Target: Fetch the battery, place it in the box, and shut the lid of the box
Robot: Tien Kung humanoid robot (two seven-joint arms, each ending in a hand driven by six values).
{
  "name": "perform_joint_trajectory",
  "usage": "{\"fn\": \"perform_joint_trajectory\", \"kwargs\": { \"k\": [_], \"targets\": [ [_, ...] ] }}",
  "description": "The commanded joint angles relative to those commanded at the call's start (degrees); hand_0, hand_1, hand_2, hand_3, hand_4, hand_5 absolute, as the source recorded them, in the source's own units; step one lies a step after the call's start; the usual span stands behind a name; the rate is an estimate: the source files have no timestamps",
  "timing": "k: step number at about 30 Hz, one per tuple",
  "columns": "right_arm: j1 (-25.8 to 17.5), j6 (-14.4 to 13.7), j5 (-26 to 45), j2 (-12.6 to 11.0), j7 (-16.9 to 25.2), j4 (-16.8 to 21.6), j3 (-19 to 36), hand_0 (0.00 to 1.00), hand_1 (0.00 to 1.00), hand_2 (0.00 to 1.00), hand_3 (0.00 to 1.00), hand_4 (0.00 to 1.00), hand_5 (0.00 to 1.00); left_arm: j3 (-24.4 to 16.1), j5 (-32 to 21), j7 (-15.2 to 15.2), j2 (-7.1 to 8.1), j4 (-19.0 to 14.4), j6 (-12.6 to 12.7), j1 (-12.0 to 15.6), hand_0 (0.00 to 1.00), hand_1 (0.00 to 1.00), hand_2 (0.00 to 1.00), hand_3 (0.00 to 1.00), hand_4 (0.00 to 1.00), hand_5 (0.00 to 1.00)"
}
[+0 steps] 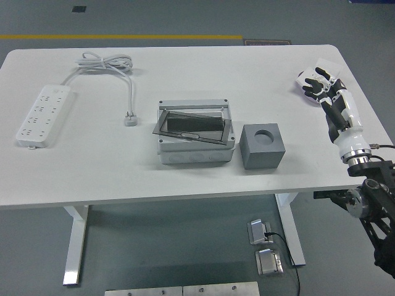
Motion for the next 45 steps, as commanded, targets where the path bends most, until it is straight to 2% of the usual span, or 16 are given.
{"fn": "perform_joint_trajectory", "kwargs": {
  "k": [19,45],
  "targets": [
    [-1.04,-1.2,-1.61,0.05,-0.48,1.25,1.46,0.781,0.723,0.72,0.799,0.941,0.598,0.31,-0.24,-0.18,-0.21,0.04,-0.04,-0.27,0.627,0.688,0.625,0.625,0.664,0.059],
    [-1.87,-1.35,-2.5,0.05,-0.49,1.93,3.4,0.779,0.719,0.714,0.785,0.941,0.598,-0.18,0.37,-0.01,-0.2,0.03,-0.05,-0.38,0.627,0.687,0.625,0.624,0.664,0.059]
  ]
}}
